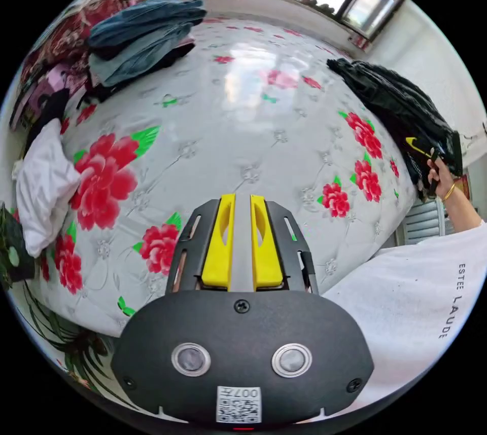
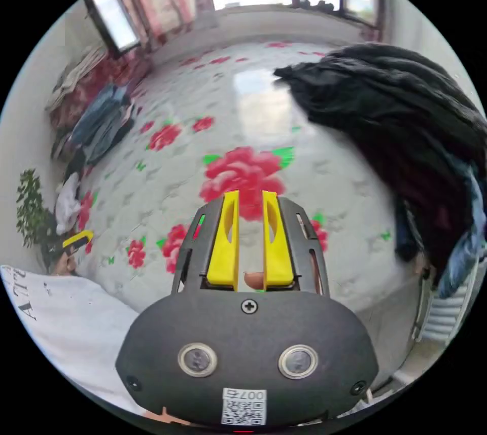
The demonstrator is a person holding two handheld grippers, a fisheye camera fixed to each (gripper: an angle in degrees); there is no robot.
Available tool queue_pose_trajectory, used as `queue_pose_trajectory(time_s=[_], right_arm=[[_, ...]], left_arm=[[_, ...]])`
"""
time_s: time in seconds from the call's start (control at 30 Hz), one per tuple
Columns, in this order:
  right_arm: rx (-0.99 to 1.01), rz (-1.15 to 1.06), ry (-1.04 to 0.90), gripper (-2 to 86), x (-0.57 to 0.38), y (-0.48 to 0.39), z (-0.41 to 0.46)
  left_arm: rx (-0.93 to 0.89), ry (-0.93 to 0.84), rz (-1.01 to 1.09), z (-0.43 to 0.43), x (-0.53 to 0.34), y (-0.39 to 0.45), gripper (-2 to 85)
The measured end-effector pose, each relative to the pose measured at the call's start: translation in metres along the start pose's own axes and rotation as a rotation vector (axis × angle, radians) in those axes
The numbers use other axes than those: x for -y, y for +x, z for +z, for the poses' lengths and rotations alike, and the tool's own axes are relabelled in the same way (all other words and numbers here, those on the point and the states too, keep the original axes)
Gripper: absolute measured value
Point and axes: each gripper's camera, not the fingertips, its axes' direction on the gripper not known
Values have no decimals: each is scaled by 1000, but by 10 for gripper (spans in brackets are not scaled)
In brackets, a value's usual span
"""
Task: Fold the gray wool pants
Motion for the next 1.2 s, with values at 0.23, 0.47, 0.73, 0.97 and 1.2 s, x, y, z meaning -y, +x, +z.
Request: queue_pose_trajectory(time_s=[0.23, 0.47, 0.73, 0.97, 1.2], right_arm=[[-490, 410, 396, 104, 4, 207, -240], [-390, 516, 203, 59, 42, 304, -288], [-3, 45, 379, 1, 61, 148, -341], [702, -439, 217, 0, 53, -131, -281], [1133, -724, -200, 16, -5, -417, -188]], left_arm=[[35, -72, 63, -1, -19, 38, 52], [26, -116, -81, -9, -52, 34, 46], [5, -55, -177, -30, -78, 33, 45], [-25, 38, -197, -48, -99, 28, 51], [8, 101, -362, -69, -143, -28, 66]])
